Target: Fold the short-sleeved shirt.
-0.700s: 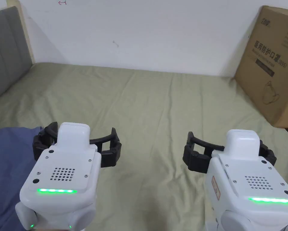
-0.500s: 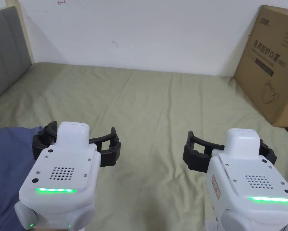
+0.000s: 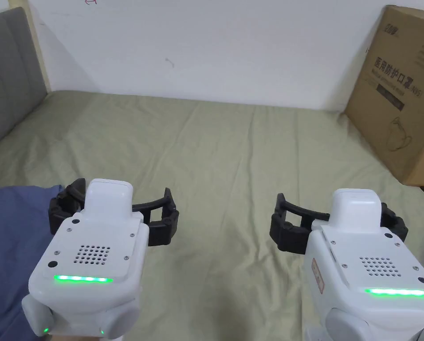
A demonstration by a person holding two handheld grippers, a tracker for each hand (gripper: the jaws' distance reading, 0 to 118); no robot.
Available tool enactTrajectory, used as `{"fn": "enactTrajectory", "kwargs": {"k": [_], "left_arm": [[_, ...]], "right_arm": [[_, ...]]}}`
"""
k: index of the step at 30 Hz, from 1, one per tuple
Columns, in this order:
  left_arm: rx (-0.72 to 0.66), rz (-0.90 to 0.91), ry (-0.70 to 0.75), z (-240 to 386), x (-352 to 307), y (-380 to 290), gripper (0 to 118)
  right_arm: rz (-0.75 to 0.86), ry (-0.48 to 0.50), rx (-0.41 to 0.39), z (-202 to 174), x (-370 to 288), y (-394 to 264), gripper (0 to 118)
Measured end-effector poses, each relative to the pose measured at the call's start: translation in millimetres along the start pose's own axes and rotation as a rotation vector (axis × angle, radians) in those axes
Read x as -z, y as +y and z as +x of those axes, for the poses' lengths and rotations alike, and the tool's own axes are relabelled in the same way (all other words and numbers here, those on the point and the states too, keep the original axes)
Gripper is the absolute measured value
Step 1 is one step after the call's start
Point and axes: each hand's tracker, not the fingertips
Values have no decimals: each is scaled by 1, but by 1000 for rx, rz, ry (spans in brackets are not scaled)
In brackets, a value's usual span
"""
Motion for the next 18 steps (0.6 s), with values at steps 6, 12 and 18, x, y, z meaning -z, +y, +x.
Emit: {"fn": "enactTrajectory", "kwargs": {"k": [6, 12, 18], "left_arm": [[1017, 162, 197, 23, 12, -1, 116], [1701, 526, 31, 37, -1, -17, 116], [1274, 421, -132, 28, -9, 15, 116]], "right_arm": [[123, -57, -977, -1, 15, 6, 118], [383, 98, -1939, -9, 8, -31, 118], [160, 219, -1384, -8, 5, 2, 118]]}}
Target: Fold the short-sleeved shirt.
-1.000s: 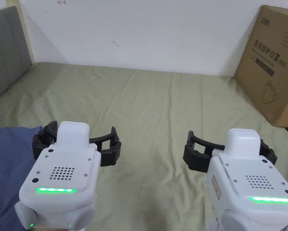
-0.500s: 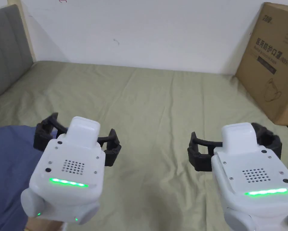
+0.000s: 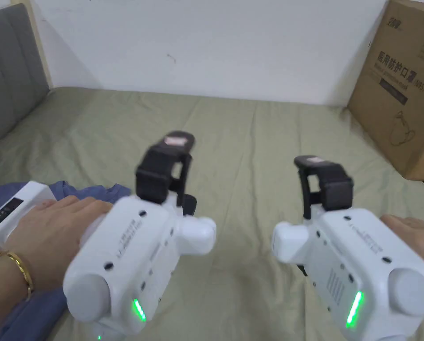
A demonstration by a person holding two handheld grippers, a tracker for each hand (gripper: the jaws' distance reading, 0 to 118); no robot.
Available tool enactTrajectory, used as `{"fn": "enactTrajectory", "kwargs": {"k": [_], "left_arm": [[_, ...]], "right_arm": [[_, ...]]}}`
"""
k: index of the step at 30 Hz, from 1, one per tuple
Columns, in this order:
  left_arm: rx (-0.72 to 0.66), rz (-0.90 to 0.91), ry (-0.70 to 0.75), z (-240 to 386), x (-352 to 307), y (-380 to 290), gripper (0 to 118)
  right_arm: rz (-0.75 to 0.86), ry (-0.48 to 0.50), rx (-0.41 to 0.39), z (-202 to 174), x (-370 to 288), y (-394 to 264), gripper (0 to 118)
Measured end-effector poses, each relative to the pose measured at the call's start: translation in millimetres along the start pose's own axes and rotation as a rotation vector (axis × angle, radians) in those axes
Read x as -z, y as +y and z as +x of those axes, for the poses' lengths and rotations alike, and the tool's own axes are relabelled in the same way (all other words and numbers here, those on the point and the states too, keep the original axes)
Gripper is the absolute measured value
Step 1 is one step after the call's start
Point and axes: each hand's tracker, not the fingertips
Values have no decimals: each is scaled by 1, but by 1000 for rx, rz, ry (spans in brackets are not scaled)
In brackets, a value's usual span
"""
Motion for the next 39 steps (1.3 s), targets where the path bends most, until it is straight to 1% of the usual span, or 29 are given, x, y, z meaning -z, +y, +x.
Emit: {"fn": "enactTrajectory", "kwargs": {"k": [1, 2, 3, 4, 6, 8, 9, 10, 11, 12, 13, 18, 22, 29, 39], "left_arm": [[-235, -81, -23, -15, 5, -1, 116], [-402, -131, -12, -28, 10, -4, 116], [-606, -179, 25, -41, 15, -12, 116], [-775, -204, 61, -50, 18, -16, 116], [-1020, -249, 99, -59, 19, -28, 116], [-1186, -283, 117, -57, 17, -35, 116], [-1236, -304, 137, -55, 15, -37, 116], [-1278, -321, 158, -51, 13, -38, 116], [-1308, -331, 177, -47, 10, -39, 116], [-1341, -338, 188, -41, 7, -36, 116], [-1361, -350, 190, -36, 5, -36, 116], [-1348, -382, 165, -17, -2, -32, 116], [-1301, -381, 169, -12, -7, -25, 116], [-1262, -357, 159, -13, -6, -18, 116], [-1265, -360, 152, -13, -4, -16, 116]], "right_arm": [[-7, 10, 202, 13, 0, -1, 118], [-11, 1, 360, 22, 1, -3, 118], [-15, -35, 566, 32, 0, -6, 118], [-15, -59, 752, 39, 0, -10, 118], [-19, -94, 1085, 47, -2, -18, 118], [-53, -121, 1345, 45, -4, -23, 118], [-84, -136, 1442, 42, -4, -25, 118], [-93, -147, 1512, 37, -5, -27, 118], [-88, -159, 1555, 32, -5, -25, 118], [-100, -177, 1590, 27, -6, -25, 118], [-126, -186, 1599, 23, -5, -25, 118], [-142, -177, 1511, 8, -8, -15, 118], [-134, -190, 1482, 6, -11, -9, 118], [-137, -192, 1505, 9, -11, -9, 118], [-147, -184, 1499, 6, -11, -11, 118]]}}
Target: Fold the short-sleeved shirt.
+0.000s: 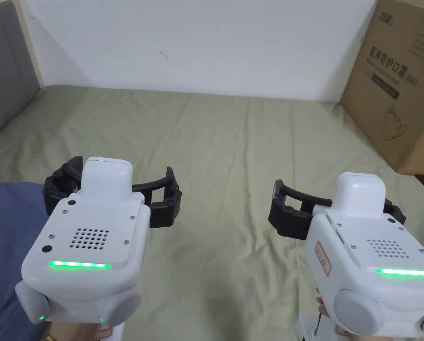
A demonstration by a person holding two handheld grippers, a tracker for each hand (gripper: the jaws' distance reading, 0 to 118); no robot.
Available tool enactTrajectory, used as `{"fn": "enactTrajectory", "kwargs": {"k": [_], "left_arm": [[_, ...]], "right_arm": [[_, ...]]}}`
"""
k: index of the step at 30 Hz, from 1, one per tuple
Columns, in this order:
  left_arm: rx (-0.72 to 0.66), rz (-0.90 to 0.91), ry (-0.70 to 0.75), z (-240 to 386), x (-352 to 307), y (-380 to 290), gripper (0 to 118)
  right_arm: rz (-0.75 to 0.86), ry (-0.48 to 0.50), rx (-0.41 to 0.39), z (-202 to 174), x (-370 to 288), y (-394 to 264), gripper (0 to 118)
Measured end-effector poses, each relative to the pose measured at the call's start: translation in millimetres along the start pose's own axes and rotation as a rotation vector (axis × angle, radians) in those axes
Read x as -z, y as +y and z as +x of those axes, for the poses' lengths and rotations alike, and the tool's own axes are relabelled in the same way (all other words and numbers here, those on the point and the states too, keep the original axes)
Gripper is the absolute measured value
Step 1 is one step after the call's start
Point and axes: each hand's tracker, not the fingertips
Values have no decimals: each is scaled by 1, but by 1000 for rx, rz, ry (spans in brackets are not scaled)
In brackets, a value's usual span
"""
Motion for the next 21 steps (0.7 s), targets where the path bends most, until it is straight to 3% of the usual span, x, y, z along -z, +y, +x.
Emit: {"fn": "enactTrajectory", "kwargs": {"k": [17, 19, 20, 21], "left_arm": [[4, -12, -9, -2, -1, 0, 116], [9, -8, -10, -2, -4, 2, 97], [14, -1, -3, -1, -6, 4, 75], [21, 0, 7, 0, -6, 5, 39]], "right_arm": [[3, 3, -25, -1, -3, 1, 118], [1, 3, -33, -2, -4, 4, 114], [1, 4, -38, -3, -5, 6, 106], [1, 6, -42, -3, -6, 8, 78]]}}
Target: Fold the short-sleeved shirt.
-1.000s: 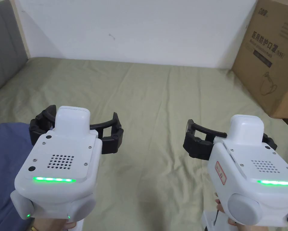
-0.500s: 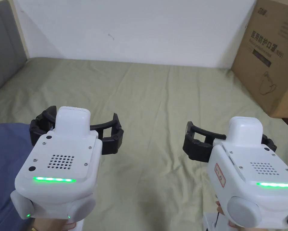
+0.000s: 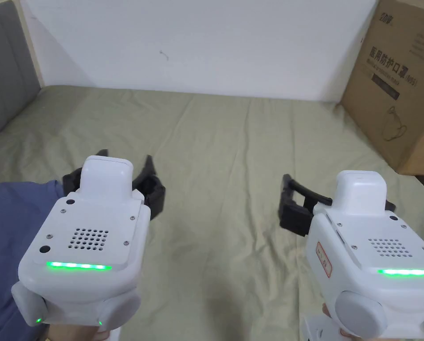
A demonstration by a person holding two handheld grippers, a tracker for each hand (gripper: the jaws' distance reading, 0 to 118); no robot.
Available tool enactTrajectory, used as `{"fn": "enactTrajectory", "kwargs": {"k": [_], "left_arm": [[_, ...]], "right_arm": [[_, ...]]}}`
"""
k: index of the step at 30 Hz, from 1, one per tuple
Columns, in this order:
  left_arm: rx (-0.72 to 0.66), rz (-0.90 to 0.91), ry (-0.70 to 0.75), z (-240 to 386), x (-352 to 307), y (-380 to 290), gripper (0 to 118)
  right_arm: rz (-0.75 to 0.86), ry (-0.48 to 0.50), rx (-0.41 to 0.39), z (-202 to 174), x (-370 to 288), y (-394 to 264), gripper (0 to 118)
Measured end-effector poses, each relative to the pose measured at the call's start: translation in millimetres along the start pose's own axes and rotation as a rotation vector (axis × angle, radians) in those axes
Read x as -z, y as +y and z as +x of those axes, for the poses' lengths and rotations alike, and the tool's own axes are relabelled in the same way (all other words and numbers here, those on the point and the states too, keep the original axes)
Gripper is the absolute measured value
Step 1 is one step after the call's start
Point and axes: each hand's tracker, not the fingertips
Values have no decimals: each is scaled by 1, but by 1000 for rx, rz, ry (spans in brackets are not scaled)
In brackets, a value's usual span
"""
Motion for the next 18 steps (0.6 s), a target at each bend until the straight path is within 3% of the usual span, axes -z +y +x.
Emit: {"fn": "enactTrajectory", "kwargs": {"k": [1, 2, 3, 5, 18], "left_arm": [[9, -2, 13, 0, 1, 2, 16], [10, -1, 14, 0, 1, 3, 7], [6, 3, 11, -2, 0, 4, 4], [-14, 0, -12, -5, -1, 6, 0], [-39, -30, -7, -10, 0, 4, 0]], "right_arm": [[-2, -4, -5, -2, 0, 2, 49], [-7, -1, -8, -2, 1, 3, 25], [-11, 6, -9, -2, 2, 4, 10], [-9, 20, -9, -2, 1, 4, 0], [-26, 27, -9, -6, 0, 3, 0]]}}
